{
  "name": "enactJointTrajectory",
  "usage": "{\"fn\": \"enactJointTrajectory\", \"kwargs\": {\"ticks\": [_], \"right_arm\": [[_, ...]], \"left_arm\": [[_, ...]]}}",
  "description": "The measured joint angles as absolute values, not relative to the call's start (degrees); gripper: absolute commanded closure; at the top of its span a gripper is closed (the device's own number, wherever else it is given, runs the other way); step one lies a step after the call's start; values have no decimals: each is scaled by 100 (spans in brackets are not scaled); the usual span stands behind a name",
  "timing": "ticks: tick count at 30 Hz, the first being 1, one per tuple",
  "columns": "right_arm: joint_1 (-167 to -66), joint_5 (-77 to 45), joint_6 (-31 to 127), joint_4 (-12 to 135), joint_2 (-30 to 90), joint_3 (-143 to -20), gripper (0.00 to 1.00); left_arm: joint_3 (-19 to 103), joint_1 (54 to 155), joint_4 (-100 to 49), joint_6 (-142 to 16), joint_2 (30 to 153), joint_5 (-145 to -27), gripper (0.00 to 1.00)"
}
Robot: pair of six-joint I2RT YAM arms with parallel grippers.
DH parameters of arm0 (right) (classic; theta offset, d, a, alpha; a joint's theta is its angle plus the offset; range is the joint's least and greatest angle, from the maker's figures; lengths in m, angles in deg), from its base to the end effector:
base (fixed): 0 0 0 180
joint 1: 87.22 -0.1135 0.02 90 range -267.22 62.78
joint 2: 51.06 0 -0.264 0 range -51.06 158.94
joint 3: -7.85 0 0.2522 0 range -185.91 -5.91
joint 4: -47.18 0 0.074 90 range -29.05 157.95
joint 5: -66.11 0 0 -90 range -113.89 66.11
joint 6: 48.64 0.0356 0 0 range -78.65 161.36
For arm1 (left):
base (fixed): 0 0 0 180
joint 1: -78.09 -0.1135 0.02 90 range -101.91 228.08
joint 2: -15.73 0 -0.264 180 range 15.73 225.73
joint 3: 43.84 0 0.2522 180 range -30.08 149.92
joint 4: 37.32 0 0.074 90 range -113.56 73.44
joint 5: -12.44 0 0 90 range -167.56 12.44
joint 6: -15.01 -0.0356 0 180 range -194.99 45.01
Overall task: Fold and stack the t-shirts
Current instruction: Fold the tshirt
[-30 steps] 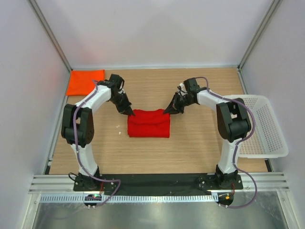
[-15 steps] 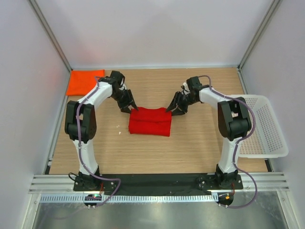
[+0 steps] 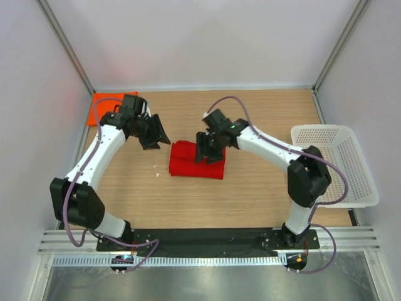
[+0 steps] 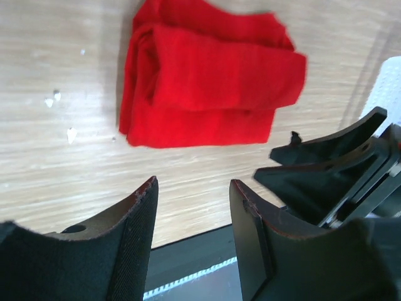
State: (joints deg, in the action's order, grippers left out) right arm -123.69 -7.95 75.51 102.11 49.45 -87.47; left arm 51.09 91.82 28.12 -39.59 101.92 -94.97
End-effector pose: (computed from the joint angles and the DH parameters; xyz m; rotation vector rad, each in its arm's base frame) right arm 0.2943 0.2297 0.2564 -0.1600 2.7761 0.7460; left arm 0.2996 -0.0842 0.3250 -0.3791 2.6267 -0.6988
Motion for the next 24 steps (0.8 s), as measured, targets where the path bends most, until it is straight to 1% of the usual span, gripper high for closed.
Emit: {"fn": "enactJointTrajectory", "kwargs": {"ticks": [3,6,11,15,24], "right_arm": [[-13011,-1223,7795,9914,5367,-8847,43],[-13232,-1634,7946,9704,5920,-8939,44],[-13169,-2266,8040,9665,6501,-9169,45],[-13134,-2611,8023,9715,6610,-9558,45],[-13085,-2736,8001,9886,6626,-10036,45]], "left_arm": [[4501,9182,2805,-3882,10015,-9489,50],[4012,9182,2794,-3749,9943,-9506,51],[3599,9182,2819,-3642,9534,-9504,50],[3487,9182,2825,-3642,9060,-9502,51],[3424,9182,2834,-3648,8977,-9530,51]]}}
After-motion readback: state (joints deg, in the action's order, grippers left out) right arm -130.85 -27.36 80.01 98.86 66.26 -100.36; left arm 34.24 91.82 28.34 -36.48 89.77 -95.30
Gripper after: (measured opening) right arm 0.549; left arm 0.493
